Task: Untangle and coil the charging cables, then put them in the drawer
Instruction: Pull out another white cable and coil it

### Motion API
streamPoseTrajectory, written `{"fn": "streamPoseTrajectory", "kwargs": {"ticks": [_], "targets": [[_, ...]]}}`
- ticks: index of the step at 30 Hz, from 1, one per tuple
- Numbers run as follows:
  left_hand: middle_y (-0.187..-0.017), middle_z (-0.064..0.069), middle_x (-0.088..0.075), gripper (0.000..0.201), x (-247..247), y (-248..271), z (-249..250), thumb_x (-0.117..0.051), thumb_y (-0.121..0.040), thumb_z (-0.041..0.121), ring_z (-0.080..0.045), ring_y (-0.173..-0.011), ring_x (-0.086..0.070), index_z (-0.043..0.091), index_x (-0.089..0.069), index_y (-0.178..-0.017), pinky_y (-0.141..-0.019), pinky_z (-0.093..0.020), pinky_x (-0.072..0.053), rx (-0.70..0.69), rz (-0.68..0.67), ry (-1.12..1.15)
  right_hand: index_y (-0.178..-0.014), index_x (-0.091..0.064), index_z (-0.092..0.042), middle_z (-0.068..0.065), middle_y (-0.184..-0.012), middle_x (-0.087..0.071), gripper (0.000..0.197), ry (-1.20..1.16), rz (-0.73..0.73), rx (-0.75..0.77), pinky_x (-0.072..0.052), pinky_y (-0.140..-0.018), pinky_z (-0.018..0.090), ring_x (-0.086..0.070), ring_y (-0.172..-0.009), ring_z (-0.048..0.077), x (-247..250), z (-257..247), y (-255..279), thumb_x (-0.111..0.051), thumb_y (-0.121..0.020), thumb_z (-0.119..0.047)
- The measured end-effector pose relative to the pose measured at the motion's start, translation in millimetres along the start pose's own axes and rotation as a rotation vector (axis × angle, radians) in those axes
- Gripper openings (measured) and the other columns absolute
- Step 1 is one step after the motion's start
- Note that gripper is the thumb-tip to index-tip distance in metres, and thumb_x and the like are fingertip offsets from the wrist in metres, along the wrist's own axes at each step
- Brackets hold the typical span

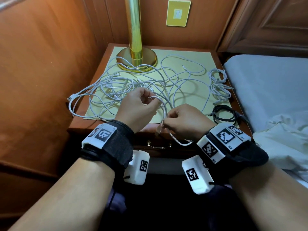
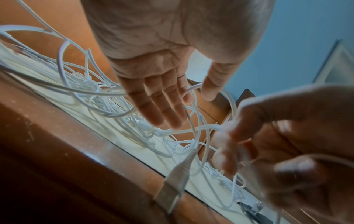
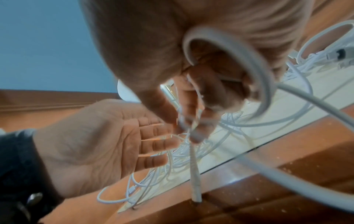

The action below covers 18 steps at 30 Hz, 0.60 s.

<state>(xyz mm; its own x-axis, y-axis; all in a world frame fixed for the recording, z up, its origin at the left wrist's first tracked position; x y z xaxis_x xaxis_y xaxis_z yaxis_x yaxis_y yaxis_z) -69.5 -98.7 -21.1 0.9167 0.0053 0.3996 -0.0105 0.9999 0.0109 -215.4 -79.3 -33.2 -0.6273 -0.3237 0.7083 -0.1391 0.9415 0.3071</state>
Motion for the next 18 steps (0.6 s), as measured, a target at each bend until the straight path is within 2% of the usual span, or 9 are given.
{"fn": "streamPoseTrajectory", "kwargs": {"ticks": [3, 6, 8, 10, 12, 14, 15, 16, 18], "targets": [[-0.094, 0.004, -0.074, 0.011, 2, -3, -3, -0.067, -0.090, 0.029, -0.017, -0.089, -0.072, 0.024, -0.066, -0.100, -0.082, -0.049, -0.059, -0.049, 0.011, -0.005, -0.080, -0.062, 0.009, 0.006, -0.055, -0.045, 0.045, -0.137, 0.194, 0.045, -0.032, -0.054, 0.031, -0.041, -0.052, 0.015, 22, -5, 1, -0.048, -0.088, -0.032], [-0.111, 0.009, -0.071, 0.032, 4, -7, -9, -0.062, -0.096, 0.021, -0.012, -0.099, -0.069, 0.031, -0.062, -0.127, -0.087, -0.046, -0.058, -0.064, 0.017, -0.049, -0.074, -0.052, 0.011, -0.003, -0.048, -0.034, 0.062, -0.261, 0.429, 0.142, -0.029, -0.051, 0.031, -0.030, -0.042, 0.011, 48, -9, 5, -0.048, -0.098, -0.045], [-0.117, 0.007, -0.070, 0.046, 3, -9, -12, -0.061, -0.097, 0.019, -0.011, -0.100, -0.066, 0.032, -0.054, -0.141, -0.090, -0.044, -0.057, -0.072, -0.009, -0.092, -0.071, -0.050, 0.011, -0.003, -0.046, -0.037, 0.065, -0.320, 0.537, 0.210, -0.034, -0.050, 0.031, -0.035, -0.043, 0.012, 61, -10, 11, -0.051, -0.101, -0.047], [-0.117, 0.007, -0.069, 0.052, 0, -10, -14, -0.060, -0.097, 0.017, -0.011, -0.099, -0.065, 0.034, -0.049, -0.145, -0.094, -0.041, -0.055, -0.081, -0.027, -0.113, -0.069, -0.051, 0.010, 0.011, -0.057, -0.054, 0.065, -0.377, 0.610, 0.291, -0.045, -0.063, 0.031, -0.054, -0.057, 0.020, 69, -14, 17, -0.054, -0.099, -0.047], [-0.117, 0.007, -0.068, 0.054, -2, -10, -15, -0.060, -0.098, 0.017, -0.011, -0.104, -0.066, 0.035, -0.047, -0.147, -0.098, -0.038, -0.053, -0.079, -0.030, -0.132, -0.071, -0.052, 0.012, 0.008, -0.056, -0.050, 0.068, -0.508, 0.577, 0.370, -0.048, -0.076, 0.032, -0.056, -0.060, 0.018, 69, -16, 17, -0.054, -0.097, -0.052], [-0.118, 0.006, -0.068, 0.055, -3, -12, -16, -0.060, -0.098, 0.019, -0.014, -0.104, -0.067, 0.035, -0.045, -0.148, -0.101, -0.038, -0.051, -0.078, -0.021, -0.144, -0.091, -0.065, 0.013, -0.007, -0.045, -0.036, 0.069, -0.684, 0.485, 0.366, -0.039, -0.065, 0.024, -0.041, -0.045, 0.005, 66, -16, 14, -0.052, -0.095, -0.055], [-0.118, 0.005, -0.068, 0.056, -3, -13, -16, -0.061, -0.098, 0.019, -0.015, -0.104, -0.067, 0.035, -0.045, -0.148, -0.101, -0.038, -0.050, -0.079, -0.013, -0.149, -0.097, -0.073, 0.003, -0.007, -0.044, -0.031, 0.059, -0.756, 0.462, 0.368, -0.031, -0.058, 0.023, -0.031, -0.043, 0.005, 66, -17, 14, -0.052, -0.096, -0.052], [-0.118, 0.004, -0.068, 0.056, -3, -14, -16, -0.061, -0.097, 0.019, -0.015, -0.105, -0.067, 0.034, -0.044, -0.149, -0.102, -0.038, -0.050, -0.077, -0.005, -0.154, -0.094, -0.077, -0.009, 0.000, -0.045, -0.034, 0.047, -0.822, 0.446, 0.376, -0.023, -0.054, 0.028, -0.025, -0.043, 0.009, 68, -18, 15, -0.052, -0.098, -0.048], [-0.119, 0.004, -0.067, 0.058, -3, -15, -15, -0.061, -0.097, 0.018, -0.016, -0.104, -0.066, 0.032, -0.042, -0.151, -0.102, -0.037, -0.049, -0.074, 0.006, -0.171, -0.067, -0.072, -0.017, 0.022, -0.065, -0.061, 0.046, -0.954, 0.429, 0.368, -0.019, -0.053, 0.033, -0.024, -0.047, 0.014, 72, -18, 17, -0.051, -0.102, -0.040]]}}
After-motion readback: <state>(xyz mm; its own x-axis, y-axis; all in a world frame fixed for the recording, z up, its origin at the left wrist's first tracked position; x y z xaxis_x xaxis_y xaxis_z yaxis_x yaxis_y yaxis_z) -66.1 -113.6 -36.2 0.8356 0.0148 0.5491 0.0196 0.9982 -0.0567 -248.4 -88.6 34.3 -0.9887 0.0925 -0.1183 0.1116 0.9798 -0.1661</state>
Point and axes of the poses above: each hand's wrist, its own y-axis away from the middle knuckle, its own x-axis out of the back of the hand, z = x × y, the point moved 7 cm from there along -y, towards the middle knuckle
